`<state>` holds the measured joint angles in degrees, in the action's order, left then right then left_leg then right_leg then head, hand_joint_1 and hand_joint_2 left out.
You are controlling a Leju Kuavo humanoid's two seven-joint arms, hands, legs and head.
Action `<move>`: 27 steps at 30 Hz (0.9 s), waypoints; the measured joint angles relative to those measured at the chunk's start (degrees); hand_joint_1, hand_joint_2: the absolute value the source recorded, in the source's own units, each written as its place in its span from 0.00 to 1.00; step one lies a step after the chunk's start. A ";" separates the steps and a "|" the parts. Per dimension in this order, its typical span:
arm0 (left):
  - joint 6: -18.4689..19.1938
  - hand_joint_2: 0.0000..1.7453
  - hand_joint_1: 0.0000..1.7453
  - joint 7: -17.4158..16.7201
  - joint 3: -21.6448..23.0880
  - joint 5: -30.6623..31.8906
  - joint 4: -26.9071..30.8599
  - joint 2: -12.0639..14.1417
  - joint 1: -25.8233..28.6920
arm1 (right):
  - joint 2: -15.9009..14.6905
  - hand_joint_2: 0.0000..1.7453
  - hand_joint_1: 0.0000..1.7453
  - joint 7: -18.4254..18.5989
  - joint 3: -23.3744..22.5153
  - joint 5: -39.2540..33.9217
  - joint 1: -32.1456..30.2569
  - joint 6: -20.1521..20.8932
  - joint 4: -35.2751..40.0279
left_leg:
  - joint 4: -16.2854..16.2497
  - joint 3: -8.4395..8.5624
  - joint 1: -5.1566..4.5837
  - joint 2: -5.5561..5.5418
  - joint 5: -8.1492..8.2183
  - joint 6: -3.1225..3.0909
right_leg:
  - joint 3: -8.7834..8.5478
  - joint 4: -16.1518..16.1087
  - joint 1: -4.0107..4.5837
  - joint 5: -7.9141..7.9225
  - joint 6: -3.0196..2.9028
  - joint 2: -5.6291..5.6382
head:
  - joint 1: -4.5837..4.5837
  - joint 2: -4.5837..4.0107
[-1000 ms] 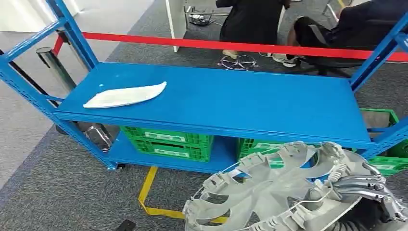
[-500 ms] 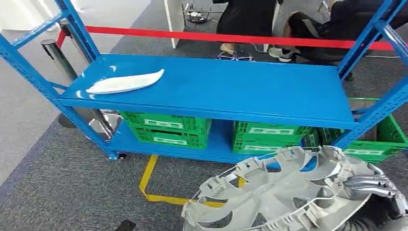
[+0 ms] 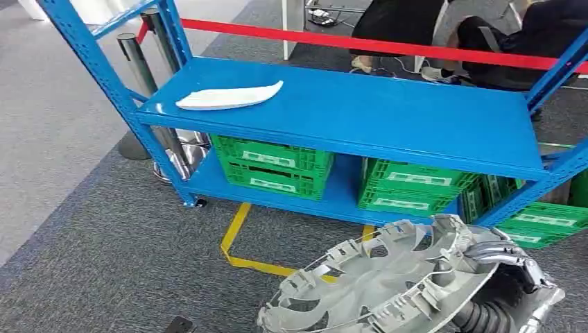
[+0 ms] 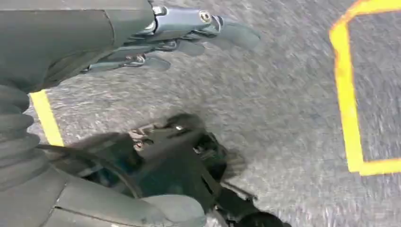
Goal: Take the parts from the cabinet and place them on the table.
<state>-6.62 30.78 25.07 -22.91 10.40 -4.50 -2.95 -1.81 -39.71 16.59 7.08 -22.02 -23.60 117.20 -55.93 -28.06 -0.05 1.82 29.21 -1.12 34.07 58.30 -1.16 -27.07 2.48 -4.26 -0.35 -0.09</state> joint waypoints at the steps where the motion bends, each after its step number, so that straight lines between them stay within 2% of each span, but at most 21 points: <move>1: -0.07 1.00 0.00 0.00 -0.24 -0.50 -0.02 0.15 0.21 | 0.37 1.00 1.00 -0.02 -0.74 -0.35 -0.16 1.04 -0.24 | 0.00 -0.80 -0.06 -0.44 -0.58 -0.51 | 1.12 1.91 0.06 -3.09 0.07 2.06 | 0.17 0.00; 3: -0.24 1.00 0.00 -0.26 -0.87 -1.31 -0.04 0.37 0.34 | 1.01 1.00 1.00 -0.04 -1.99 -0.70 -0.11 2.57 -0.74 | -0.01 -2.46 -0.45 -1.40 -2.00 -1.07 | 3.06 9.80 0.22 -9.79 -0.19 3.74 | 0.15 0.00; 4: -0.42 1.00 0.00 -0.64 -1.16 -1.88 -0.18 0.55 0.43 | 1.36 1.00 1.00 -0.02 -2.60 -0.94 0.03 3.23 -1.03 | -0.16 -3.59 -0.69 -2.07 -2.88 -1.24 | 3.92 14.00 0.37 -11.77 -0.47 3.98 | 0.13 0.00; 5: -0.50 1.00 0.00 -0.79 -1.49 -2.41 -0.31 0.83 0.63 | 1.55 1.00 1.00 -0.04 -3.10 -1.20 0.20 3.89 -1.35 | -0.21 -4.63 -0.89 -2.66 -3.67 -1.26 | 3.86 16.14 0.58 -11.59 -0.72 4.05 | 0.11 0.00; 6: -0.59 1.00 0.00 -0.79 -1.84 -2.78 -0.37 1.01 0.79 | 1.77 1.00 1.00 -0.04 -3.54 -1.35 0.39 4.37 -1.64 | -0.28 -5.50 -1.03 -3.16 -4.30 -1.24 | 2.86 16.06 0.77 -10.01 -1.07 4.11 | 0.13 0.00; 8: -0.70 1.00 0.00 -0.79 -2.49 -3.39 -0.44 1.38 1.28 | 2.27 1.00 1.00 -0.04 -4.32 -1.46 0.97 5.13 -2.23 | -0.57 -7.10 -1.23 -4.38 -5.65 -1.16 | -2.20 10.15 1.22 -5.20 -1.94 4.74 | 0.11 0.00; 9: -0.74 1.00 0.00 -0.77 -2.69 -3.52 -0.44 1.49 1.32 | 2.43 1.00 1.00 -0.04 -4.63 -1.46 1.21 5.26 -2.40 | -0.66 -7.77 -1.28 -5.09 -6.29 -1.08 | -5.80 5.10 1.45 -4.30 -2.63 6.29 | 0.11 0.00; 10: -0.79 1.00 0.00 -0.62 -2.84 -3.73 -0.44 1.40 1.26 | 2.64 1.00 1.00 -0.04 -5.04 -1.42 1.46 5.59 -2.53 | -0.78 -8.28 -1.38 -5.65 -6.89 -0.94 | -9.26 0.16 1.71 -5.46 -3.26 8.74 | 0.06 0.00; 11: -0.87 1.00 0.00 -0.35 -3.14 -4.15 -0.44 1.53 1.17 | 2.95 1.00 1.00 -0.09 -5.46 -1.42 1.71 6.05 -2.71 | -0.90 -8.74 -1.62 -6.36 -7.67 -0.77 | -11.63 -3.80 1.29 -6.37 -3.13 8.86 | 0.09 0.00; 12: -0.87 1.00 0.00 -0.20 -3.41 -4.33 -0.46 1.57 1.29 | 3.10 1.00 1.00 -0.04 -5.75 -1.42 2.16 6.42 -2.95 | -0.83 -9.16 -1.54 -6.91 -8.54 -0.49 | -10.87 -4.29 1.62 -6.73 -2.78 8.39 | 0.13 0.00; 14: -0.87 1.00 0.00 -0.11 -3.85 -4.74 -0.59 1.90 1.71 | 3.54 1.00 1.00 -0.07 -6.07 -1.40 2.64 7.01 -3.36 | -0.37 -9.61 -1.46 -8.23 -9.84 0.31 | -10.26 -4.09 1.73 -5.95 -3.18 7.22 | 0.13 0.00; 15: -0.92 1.00 0.00 0.00 -4.11 -4.76 -0.83 2.48 1.83 | 3.76 1.00 1.00 -0.09 -6.20 -1.40 2.86 7.12 -3.58 | -0.74 -9.92 -1.40 -7.57 -9.40 0.43 | -9.71 -4.30 1.02 -5.14 -3.58 5.97 | 0.24 0.00; 17: -0.92 1.00 0.00 0.06 -4.19 -4.76 -0.85 2.34 2.05 | 4.13 1.00 1.00 -0.09 -6.49 -1.40 2.84 7.21 -3.89 | -5.86 -11.49 -1.12 -3.78 -2.03 1.30 | -8.44 -4.27 1.13 -4.03 -4.33 4.47 | -0.61 0.00; 19: -0.92 1.00 0.00 0.13 -4.30 -4.76 -0.85 2.40 1.86 | 4.22 1.00 1.00 -0.07 -6.73 -1.40 2.88 7.23 -4.21 | -14.87 -13.09 -0.32 -2.52 3.78 2.23 | -7.02 -4.05 1.16 -2.92 -4.08 2.63 | -0.55 0.00; 20: -0.92 1.00 0.00 0.15 -4.37 -4.76 -0.85 2.38 1.84 | 4.26 1.00 1.00 -0.07 -6.80 -1.40 2.93 7.23 -4.35 | -18.23 -13.27 0.09 -2.37 4.25 2.61 | -6.19 -3.80 1.12 -2.45 -3.92 1.78 | -0.53 0.00; 21: -0.90 1.00 0.00 0.15 -4.50 -4.76 -0.85 2.38 1.88 | 4.35 1.00 1.00 -0.07 -6.86 -1.40 2.94 7.23 -4.52 | -19.43 -12.62 0.58 -2.27 2.90 3.00 | -5.28 -3.41 1.09 -2.01 -3.75 0.82 | -0.57 0.00; 22: -0.90 1.00 0.00 0.15 -4.59 -4.76 -0.85 2.38 1.94 | 4.46 1.00 1.00 -0.07 -6.90 -1.40 2.98 7.23 -4.65 | -18.40 -10.90 1.03 -2.11 0.68 3.35 | -4.78 -3.01 1.05 -1.63 -3.57 -0.02 | -0.50 0.00; 24: -0.90 1.00 0.00 0.17 -4.63 -4.76 -0.85 2.40 1.91 | 4.57 1.00 1.00 -0.07 -6.99 -1.40 3.06 7.25 -4.74 | -10.34 -4.57 1.49 -0.83 -2.19 3.89 | -2.95 -1.90 0.83 -0.97 -2.99 -1.34 | -0.52 0.00; 25: -0.90 1.00 0.00 0.22 -4.66 -4.76 -0.85 2.36 1.84 | 4.61 1.00 1.00 -0.09 -7.04 -1.40 3.08 7.28 -4.72 | -5.09 -0.88 1.58 1.40 -1.07 4.09 | -2.51 -1.36 0.94 -0.79 -2.69 -1.92 | -0.61 0.00; 26: -0.85 1.00 0.00 0.24 -4.66 -4.76 -0.85 2.34 1.67 | 4.70 1.00 1.00 -0.11 -7.15 -1.40 3.04 7.23 -4.72 | -1.24 1.16 0.75 2.35 0.67 3.72 | -1.94 -0.99 1.04 -0.58 -2.34 -2.57 | -0.70 0.00; 27: -0.85 1.00 0.00 0.30 -4.70 -4.76 -0.85 2.43 1.55 | 4.70 1.00 1.00 -0.11 -7.23 -1.35 3.15 7.28 -4.74 | -0.69 0.91 0.67 1.95 0.96 2.83 | -1.76 -0.92 1.09 -0.18 -1.81 -3.23 | -0.48 0.00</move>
<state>-7.48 31.08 20.37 -27.67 9.55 -2.08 -1.40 2.89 -39.82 9.35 5.73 -18.87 -16.33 112.45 -56.62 -27.15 0.61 3.77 30.17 1.71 32.31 57.39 -0.07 -27.25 0.67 -7.50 -0.83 -0.09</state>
